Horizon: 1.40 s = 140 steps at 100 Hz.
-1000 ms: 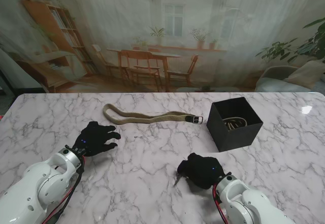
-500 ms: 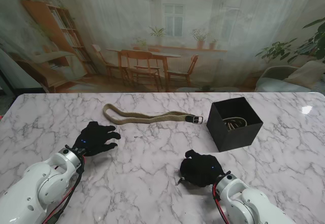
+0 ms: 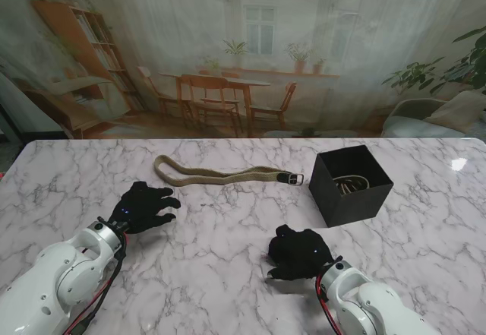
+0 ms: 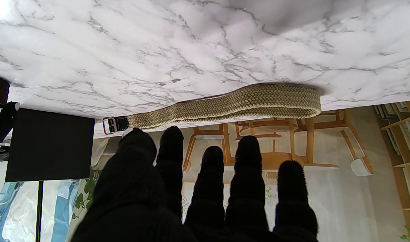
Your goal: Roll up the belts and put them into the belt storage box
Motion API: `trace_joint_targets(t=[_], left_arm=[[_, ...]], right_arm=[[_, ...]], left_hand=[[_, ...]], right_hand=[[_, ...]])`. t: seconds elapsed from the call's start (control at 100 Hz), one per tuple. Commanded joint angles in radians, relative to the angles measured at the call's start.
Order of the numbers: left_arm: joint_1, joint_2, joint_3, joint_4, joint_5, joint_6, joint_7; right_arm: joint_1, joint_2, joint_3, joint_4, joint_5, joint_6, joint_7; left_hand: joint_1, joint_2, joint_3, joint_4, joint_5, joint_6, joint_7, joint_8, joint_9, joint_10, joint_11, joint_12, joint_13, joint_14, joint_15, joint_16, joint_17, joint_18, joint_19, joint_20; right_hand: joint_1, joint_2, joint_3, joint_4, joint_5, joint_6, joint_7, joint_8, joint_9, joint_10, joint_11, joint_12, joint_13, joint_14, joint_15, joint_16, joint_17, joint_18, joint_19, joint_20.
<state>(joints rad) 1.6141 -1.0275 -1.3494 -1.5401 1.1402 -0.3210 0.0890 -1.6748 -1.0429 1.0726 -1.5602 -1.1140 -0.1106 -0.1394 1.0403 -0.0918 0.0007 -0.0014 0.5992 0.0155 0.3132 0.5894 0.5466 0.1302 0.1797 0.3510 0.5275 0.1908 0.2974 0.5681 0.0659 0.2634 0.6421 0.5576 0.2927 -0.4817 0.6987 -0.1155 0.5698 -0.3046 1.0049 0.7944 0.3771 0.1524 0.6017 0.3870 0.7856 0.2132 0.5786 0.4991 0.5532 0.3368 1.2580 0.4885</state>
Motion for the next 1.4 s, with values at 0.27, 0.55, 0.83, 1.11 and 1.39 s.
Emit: trace_joint_targets(t=[0.27, 0.55, 0.83, 1.11, 1.39], left_arm=[[0.000, -0.001, 0.004, 0.003, 0.001, 0.003, -0.011], [0.004, -0.001, 0.001, 0.001, 0.003, 0.003, -0.008], [0.004, -0.001, 0.001, 0.002, 0.003, 0.003, -0.007], [0.004, -0.001, 0.001, 0.003, 0.005, 0.002, -0.006], [0.000, -0.001, 0.002, 0.006, 0.006, -0.002, -0.003]], right_arm=[[-0.012, 0.014, -0.032, -0.016, -0.034, 0.019, 0.040], [0.005, 0.021, -0.066, 0.006, -0.072, 0.009, 0.012], [0.016, 0.023, -0.072, 0.027, -0.088, -0.006, -0.024], [0.036, 0.017, -0.097, 0.061, -0.074, 0.008, -0.082], [0.015, 0.015, -0.049, 0.026, -0.081, -0.030, -0.102]], left_hand=[[0.030, 0.035, -0.009, -0.015, -0.010, 0.007, -0.009, 0.005, -0.039, 0.006, -0.008, -0.003, -0.020, 0.007, -0.025, -0.005, -0.020, 0.028, -0.028, 0.009], [0.027, 0.035, -0.009, -0.015, -0.011, 0.010, -0.011, 0.004, -0.040, 0.006, -0.008, -0.003, -0.021, 0.006, -0.026, -0.005, -0.022, 0.029, -0.030, 0.009], [0.025, 0.035, -0.009, -0.015, -0.011, 0.008, -0.012, 0.004, -0.040, 0.006, -0.009, -0.003, -0.021, 0.006, -0.026, -0.005, -0.022, 0.029, -0.030, 0.009], [0.025, 0.034, -0.009, -0.015, -0.011, 0.009, -0.012, 0.005, -0.040, 0.007, -0.008, -0.003, -0.020, 0.005, -0.025, -0.005, -0.022, 0.028, -0.031, 0.009], [0.024, 0.033, -0.009, -0.015, -0.010, 0.009, -0.012, 0.005, -0.041, 0.006, -0.009, -0.003, -0.021, 0.005, -0.025, -0.005, -0.021, 0.028, -0.030, 0.009]], right_hand=[[0.217, -0.131, 0.247, -0.018, -0.201, -0.059, -0.014, -0.096, 0.062, -0.014, -0.003, 0.057, 0.088, -0.123, -0.026, 0.014, 0.037, 0.027, 0.014, 0.060], [0.356, -0.049, 0.335, 0.026, -0.088, -0.132, -0.220, -0.197, 0.214, -0.070, -0.014, 0.063, 0.087, -0.158, 0.003, 0.048, -0.026, -0.066, 0.027, 0.081], [0.423, -0.127, 0.310, -0.097, 0.042, -0.116, 0.050, -0.255, 0.264, -0.113, 0.000, 0.077, 0.087, -0.181, 0.006, 0.040, -0.020, -0.142, 0.018, 0.084], [0.511, -0.194, 0.408, -0.104, 0.119, -0.154, 0.011, -0.144, 0.439, -0.106, 0.074, 0.276, 0.305, -0.205, 0.198, 0.163, 0.160, -0.175, 0.118, 0.071], [0.540, -0.217, 0.492, -0.130, 0.194, -0.117, 0.004, -0.131, 0.466, -0.080, 0.081, 0.292, 0.338, -0.254, 0.338, 0.178, 0.278, -0.236, 0.164, 0.025]])
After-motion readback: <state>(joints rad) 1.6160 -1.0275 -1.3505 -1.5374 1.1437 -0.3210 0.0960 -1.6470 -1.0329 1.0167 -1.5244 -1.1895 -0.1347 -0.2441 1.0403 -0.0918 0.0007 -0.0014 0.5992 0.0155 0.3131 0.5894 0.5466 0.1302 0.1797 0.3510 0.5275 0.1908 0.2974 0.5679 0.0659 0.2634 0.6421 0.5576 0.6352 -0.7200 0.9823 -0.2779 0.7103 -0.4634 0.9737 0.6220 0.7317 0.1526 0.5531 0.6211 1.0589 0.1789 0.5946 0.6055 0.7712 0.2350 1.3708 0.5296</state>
